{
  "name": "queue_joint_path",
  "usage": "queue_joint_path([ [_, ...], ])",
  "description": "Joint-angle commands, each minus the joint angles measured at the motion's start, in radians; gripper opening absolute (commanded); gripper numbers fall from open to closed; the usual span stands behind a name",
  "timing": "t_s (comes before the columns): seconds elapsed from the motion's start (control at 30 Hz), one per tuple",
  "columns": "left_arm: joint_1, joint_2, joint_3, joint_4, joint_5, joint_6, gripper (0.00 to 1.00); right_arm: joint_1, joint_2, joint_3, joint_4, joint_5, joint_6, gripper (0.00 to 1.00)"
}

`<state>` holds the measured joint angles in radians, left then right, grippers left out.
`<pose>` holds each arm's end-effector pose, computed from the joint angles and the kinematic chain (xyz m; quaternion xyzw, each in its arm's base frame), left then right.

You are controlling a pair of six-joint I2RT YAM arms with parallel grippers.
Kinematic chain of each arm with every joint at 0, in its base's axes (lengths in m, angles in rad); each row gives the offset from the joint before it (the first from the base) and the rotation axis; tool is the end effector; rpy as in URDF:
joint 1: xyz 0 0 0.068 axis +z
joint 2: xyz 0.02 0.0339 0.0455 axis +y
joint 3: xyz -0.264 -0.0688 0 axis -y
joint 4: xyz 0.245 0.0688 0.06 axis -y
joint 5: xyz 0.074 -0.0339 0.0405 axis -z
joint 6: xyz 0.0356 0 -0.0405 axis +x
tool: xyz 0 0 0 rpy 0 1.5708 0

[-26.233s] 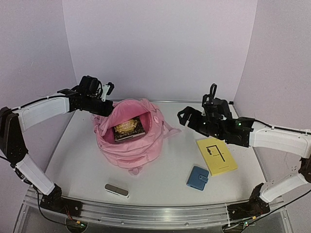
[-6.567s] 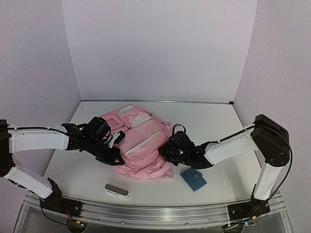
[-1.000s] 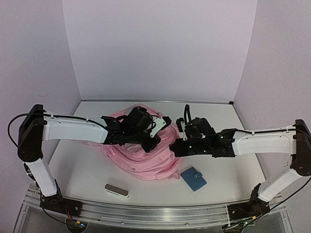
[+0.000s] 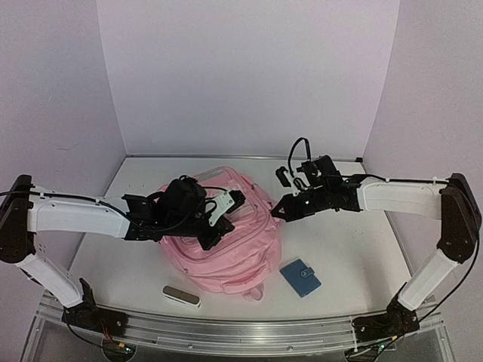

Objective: Pack the student bag
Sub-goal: Zip the student bag at the center of the board.

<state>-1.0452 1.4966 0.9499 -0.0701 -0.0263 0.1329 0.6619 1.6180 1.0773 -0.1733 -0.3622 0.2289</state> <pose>0.1665 -0.2853 0.2373 0.4885 0.7419 -0.1917 0.4173 0.2719 0.2278 0.2323 -0.2653 0.8578 0.3239 0.2982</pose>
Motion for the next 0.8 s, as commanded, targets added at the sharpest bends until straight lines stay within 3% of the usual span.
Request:
queue_joint_path([
  [0.0,0.007,-0.062,-0.024,-0.092,-0.013,0.025,0.0,-0.062,0.105,0.116,0.041,0.126,-0.11,0.0],
  [0.27,0.008,-0.064,-0.019,-0.103,0.0,0.054,0.0,-0.076,0.282,0.285,0.071,0.1,-0.166,0.0],
  [0.77,0.01,-0.029,0.016,-0.162,0.013,0.036,0.0,-0.134,0.486,0.464,0.156,0.042,-0.124,0.0],
])
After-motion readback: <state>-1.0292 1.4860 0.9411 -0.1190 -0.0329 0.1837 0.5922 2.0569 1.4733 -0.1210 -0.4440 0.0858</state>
